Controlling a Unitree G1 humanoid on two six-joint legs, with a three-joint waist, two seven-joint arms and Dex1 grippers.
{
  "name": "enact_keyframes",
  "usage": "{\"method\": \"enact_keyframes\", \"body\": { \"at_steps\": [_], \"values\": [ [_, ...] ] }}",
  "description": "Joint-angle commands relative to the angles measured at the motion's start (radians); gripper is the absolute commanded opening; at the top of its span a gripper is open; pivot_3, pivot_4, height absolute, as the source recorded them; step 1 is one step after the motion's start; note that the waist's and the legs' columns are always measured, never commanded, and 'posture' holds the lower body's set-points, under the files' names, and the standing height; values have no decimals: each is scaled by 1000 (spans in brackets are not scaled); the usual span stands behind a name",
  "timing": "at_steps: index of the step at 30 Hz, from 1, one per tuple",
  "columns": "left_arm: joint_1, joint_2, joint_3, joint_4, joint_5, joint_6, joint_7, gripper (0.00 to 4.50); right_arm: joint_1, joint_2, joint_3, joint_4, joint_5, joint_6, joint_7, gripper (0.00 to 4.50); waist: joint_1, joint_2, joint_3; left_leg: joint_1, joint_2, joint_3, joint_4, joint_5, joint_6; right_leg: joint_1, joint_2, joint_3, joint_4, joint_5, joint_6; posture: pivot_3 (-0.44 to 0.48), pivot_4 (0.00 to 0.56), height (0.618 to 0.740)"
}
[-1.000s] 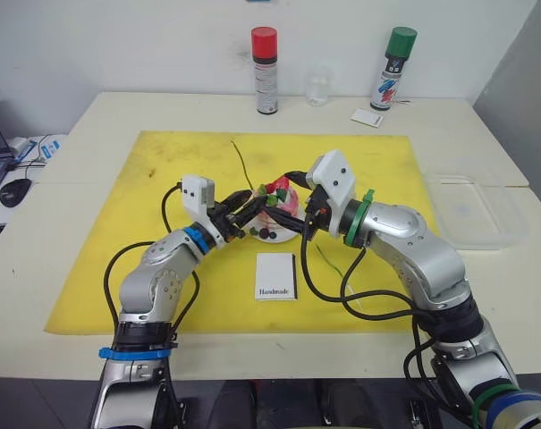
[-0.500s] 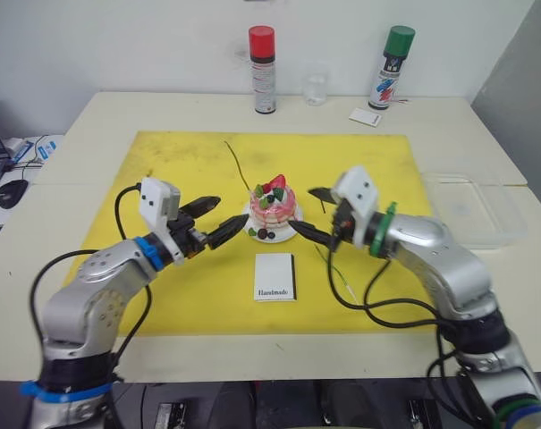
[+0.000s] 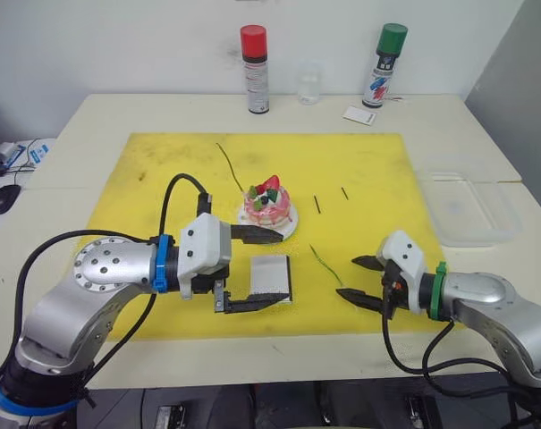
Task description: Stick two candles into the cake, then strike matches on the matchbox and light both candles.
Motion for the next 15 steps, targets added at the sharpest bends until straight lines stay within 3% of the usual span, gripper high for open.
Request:
{"method": "enact_keyframes", "body": {
  "at_steps": [1,5,8,13,15],
  "values": [
    [-8,5,-2,5,9,-29,-19,4475,-2,-1,23,-42,15,21,-14,3902,2,0,0,0,0,0,0,0,0,0,0,0,0,0,0,0,150,740],
    [-3,-2,-8,5,15,-32,-20,4475,3,-24,44,-28,15,50,-13,3902,3,0,0,0,0,0,0,0,0,0,0,0,0,0,0,0,150,740],
    [-8,-9,-14,4,17,-30,-14,4500,6,-40,65,-17,14,63,-8,3377,4,0,0,0,0,0,0,0,0,0,0,0,-1,0,0,0,150,740],
    [-10,-9,-11,8,17,-27,-7,4500,14,-57,70,-9,11,69,-13,1674,5,0,0,0,0,0,0,0,0,0,0,0,0,0,0,0,150,740],
    [-11,-9,-12,8,17,-27,-6,4500,18,-58,71,-12,13,71,-18,1674,5,0,0,0,0,0,0,0,0,0,0,0,0,0,1,0,150,740]
  ]
}}
